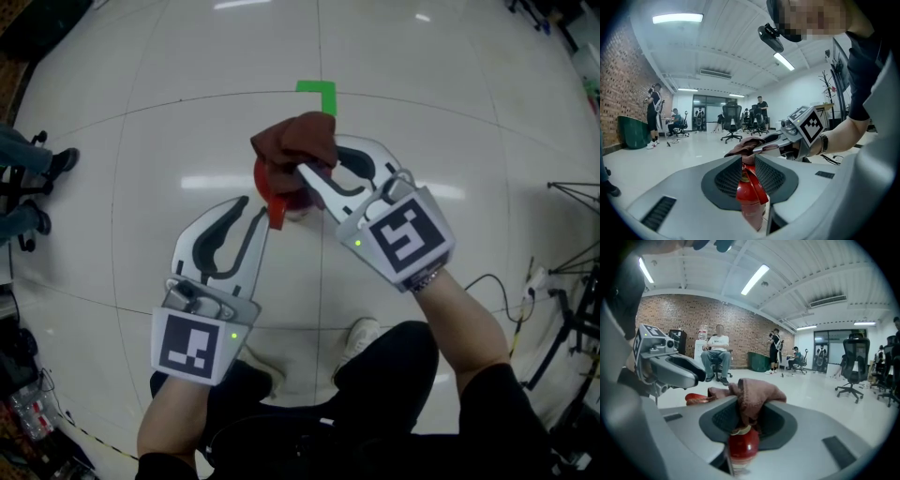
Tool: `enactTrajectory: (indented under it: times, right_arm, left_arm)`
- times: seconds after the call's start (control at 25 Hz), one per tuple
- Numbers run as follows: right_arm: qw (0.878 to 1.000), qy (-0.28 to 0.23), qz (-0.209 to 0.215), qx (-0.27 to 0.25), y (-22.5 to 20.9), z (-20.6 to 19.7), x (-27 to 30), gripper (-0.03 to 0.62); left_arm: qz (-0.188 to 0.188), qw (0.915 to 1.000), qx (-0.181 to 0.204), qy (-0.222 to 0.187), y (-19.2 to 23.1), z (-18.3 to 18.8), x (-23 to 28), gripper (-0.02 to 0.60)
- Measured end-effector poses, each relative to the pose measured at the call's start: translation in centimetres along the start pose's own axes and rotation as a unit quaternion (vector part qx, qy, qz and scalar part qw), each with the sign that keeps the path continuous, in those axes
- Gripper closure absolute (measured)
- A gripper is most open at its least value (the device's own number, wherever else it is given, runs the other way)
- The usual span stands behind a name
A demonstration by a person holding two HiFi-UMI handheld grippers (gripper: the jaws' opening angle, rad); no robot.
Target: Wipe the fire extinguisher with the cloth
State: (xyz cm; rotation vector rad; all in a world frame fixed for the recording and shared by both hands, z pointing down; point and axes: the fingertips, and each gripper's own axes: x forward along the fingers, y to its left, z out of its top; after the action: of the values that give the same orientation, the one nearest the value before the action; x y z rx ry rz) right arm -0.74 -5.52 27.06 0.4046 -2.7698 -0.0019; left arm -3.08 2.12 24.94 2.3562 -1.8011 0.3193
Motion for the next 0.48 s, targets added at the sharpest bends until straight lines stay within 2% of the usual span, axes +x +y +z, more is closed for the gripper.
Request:
enactTrajectory:
  times: [0.4,0.48]
  right_arm:
    - [1.000,0.000,0.005,0.011,-2.2,-0.8,1.3,0.484]
    - [1.000,0.000,0.005,0.014,-2.6,-0.9,1.6,0.484]
  left_arm:
    - [0.000,0.9999,0.009,0.013,-1.1,0.0,0.6,0.497]
    - [0.003,0.9998,0.015,0.013,-1.1,0.1,0.6,0.473]
